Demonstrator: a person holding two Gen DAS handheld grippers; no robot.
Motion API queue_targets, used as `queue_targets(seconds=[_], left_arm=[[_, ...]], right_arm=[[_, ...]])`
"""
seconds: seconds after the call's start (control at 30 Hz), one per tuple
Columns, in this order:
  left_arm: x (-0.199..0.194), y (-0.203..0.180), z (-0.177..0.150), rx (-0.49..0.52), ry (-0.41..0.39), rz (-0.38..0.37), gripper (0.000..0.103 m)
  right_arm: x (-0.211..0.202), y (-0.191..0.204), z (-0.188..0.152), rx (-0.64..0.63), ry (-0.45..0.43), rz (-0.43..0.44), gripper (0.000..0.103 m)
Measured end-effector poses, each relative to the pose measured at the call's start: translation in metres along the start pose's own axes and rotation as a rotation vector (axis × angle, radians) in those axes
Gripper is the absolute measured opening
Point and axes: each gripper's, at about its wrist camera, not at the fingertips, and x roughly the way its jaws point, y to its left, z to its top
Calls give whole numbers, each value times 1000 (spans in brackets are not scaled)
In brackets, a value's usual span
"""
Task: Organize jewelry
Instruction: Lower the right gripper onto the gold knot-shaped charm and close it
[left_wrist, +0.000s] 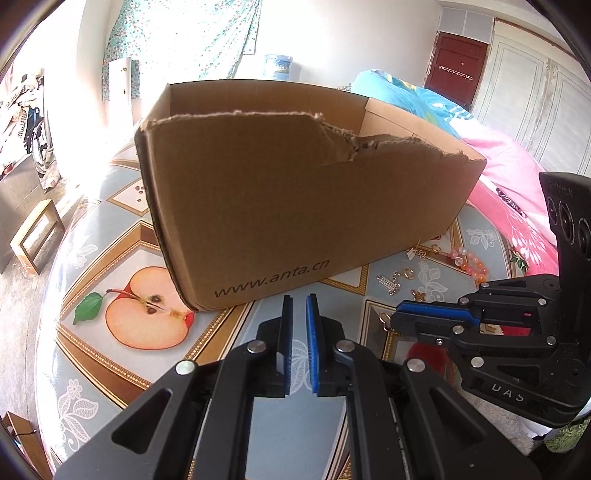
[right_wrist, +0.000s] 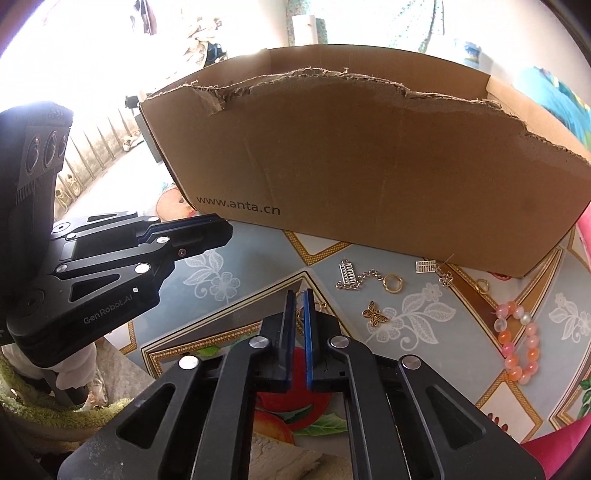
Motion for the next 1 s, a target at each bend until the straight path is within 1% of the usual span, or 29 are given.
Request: queue_targets(seconds=[0.07, 0.1, 0.17, 0.33, 0.53, 0.57, 0.67, 0.73, 0.77, 0.87, 1.0], left_arm=[[1, 0, 0, 0, 2, -2, 7], [1, 0, 0, 0, 4, -2, 7], [2, 0, -1, 0, 6, -4, 7], [4, -1, -1, 1, 10, -8, 7], [5, -1, -2, 2, 14, -6, 7], [6, -1, -2, 2, 15, -6, 7], [7, 0, -2, 0, 18, -4, 7], [8, 0, -2, -2, 19, -4, 7], [8, 0, -2, -3, 19, -4, 7], [8, -1, -2, -3, 17, -5, 7], [7, -2, -3, -4, 15, -6, 7]], right_arm=[[-4, -4, 2, -16, 2, -4, 22], [-6, -7, 4, -22, 9, 2, 24], [-4, -10, 8, -35, 29, 11, 26], [10, -13, 16, -72, 86, 29, 27], [22, -10, 30, -82, 150, 33, 27], [26, 0, 34, -92, 155, 27, 28], [35, 9, 35, -122, 165, -2, 27], [37, 12, 37, -122, 170, -11, 24], [38, 12, 38, -116, 170, -21, 18], [40, 7, 41, -68, 177, 12, 18], [43, 8, 43, -66, 173, 14, 18]])
